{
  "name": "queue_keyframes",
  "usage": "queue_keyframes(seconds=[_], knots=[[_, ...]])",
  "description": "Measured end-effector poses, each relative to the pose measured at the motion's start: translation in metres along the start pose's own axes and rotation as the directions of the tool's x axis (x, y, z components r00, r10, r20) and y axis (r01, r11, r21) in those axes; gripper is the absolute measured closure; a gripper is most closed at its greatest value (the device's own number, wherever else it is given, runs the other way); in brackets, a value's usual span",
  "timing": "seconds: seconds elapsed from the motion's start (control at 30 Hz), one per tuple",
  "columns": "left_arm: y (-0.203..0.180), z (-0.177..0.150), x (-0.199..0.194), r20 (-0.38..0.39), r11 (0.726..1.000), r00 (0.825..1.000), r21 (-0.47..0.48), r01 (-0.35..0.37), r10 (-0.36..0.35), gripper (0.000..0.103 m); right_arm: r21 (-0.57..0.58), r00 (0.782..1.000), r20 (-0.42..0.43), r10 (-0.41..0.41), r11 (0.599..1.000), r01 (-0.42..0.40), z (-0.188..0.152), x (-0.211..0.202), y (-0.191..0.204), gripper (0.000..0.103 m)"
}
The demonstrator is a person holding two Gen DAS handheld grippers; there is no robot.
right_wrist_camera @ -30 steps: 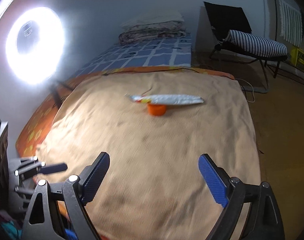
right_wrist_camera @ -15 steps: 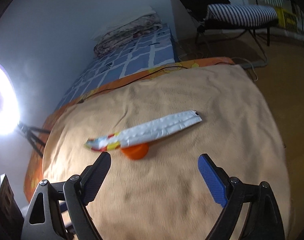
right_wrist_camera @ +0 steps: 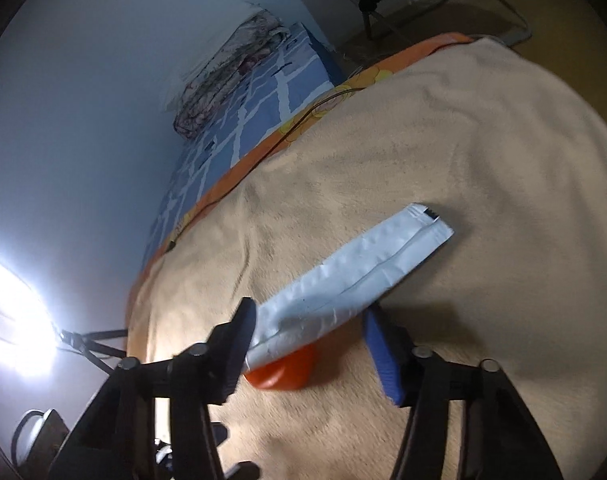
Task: Collect trash
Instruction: 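Grasp the white wrapper strip with the right tool while the left grasps the orange cap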
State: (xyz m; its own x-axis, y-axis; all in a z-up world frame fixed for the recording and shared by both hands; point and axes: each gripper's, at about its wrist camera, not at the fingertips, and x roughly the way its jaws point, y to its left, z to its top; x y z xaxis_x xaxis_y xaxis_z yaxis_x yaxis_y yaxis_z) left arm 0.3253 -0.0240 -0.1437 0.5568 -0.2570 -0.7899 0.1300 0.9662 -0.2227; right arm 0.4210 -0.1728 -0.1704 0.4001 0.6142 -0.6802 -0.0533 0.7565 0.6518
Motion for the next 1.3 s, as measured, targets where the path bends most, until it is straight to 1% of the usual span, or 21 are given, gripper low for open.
queue_keyframes(seconds=[0.03,0.07,0.13,0.23,0.33,0.43,0.6,0.73,0.83,1.1,1.2,1.3], knots=[[0.001,0.003,0.002,0.004,1.0,1.0,-0.008,0.005,-0.005,0.059,0.007,1.0,-0.003,0.012,1.0,-0.012,0.001,0.003,0.0,0.069],[0.003,0.005,0.003,0.007,1.0,1.0,-0.013,0.009,-0.009,0.059,0.012,1.0,-0.001,0.021,1.0,-0.021,0.002,0.004,0.0,0.072],[0.006,0.011,0.006,0.011,1.0,1.0,-0.018,0.009,-0.009,0.059,0.015,0.999,0.013,0.037,0.999,-0.037,0.005,0.004,0.0,0.084],[0.007,0.015,0.007,0.015,1.0,1.0,-0.013,0.009,-0.009,0.059,0.029,0.997,0.039,0.063,0.997,-0.065,0.009,0.001,-0.003,0.093],[0.002,0.018,0.011,0.016,1.0,1.0,0.018,-0.007,0.007,0.059,0.035,0.995,0.056,0.084,0.996,-0.086,0.014,-0.003,-0.005,0.095],[-0.002,0.02,0.016,0.015,0.999,1.0,0.037,-0.009,0.008,0.059,-0.011,0.995,0.068,0.072,0.997,-0.071,0.017,-0.009,0.0,0.096],[-0.005,0.023,0.027,0.004,0.999,1.0,0.037,-0.022,0.022,0.059,-0.038,0.995,0.079,0.065,0.997,-0.062,0.021,-0.017,0.001,0.097],[-0.01,0.028,0.034,0.017,0.998,0.999,0.045,-0.044,0.043,0.059,-0.037,0.991,0.109,0.074,0.997,-0.071,0.026,-0.027,-0.001,0.099],[-0.012,0.03,0.035,0.034,0.998,0.998,0.041,-0.056,0.055,0.059,-0.062,0.988,0.144,0.058,0.997,-0.049,0.029,-0.038,0.002,0.099],[-0.013,0.033,0.039,0.031,0.998,0.998,0.039,-0.047,0.046,0.059,-0.127,0.971,0.24,0.022,0.992,0.009,0.041,-0.071,0.011,0.1],[-0.016,0.034,0.041,0.033,0.998,0.999,0.042,-0.043,0.042,0.059,-0.144,0.965,0.262,0.01,0.989,0.029,0.045,-0.078,0.014,0.1],[-0.018,0.035,0.044,0.032,0.997,0.998,0.041,-0.058,0.057,0.059,-0.166,0.963,0.271,-0.005,0.985,0.052,0.046,-0.08,0.016,0.1]])
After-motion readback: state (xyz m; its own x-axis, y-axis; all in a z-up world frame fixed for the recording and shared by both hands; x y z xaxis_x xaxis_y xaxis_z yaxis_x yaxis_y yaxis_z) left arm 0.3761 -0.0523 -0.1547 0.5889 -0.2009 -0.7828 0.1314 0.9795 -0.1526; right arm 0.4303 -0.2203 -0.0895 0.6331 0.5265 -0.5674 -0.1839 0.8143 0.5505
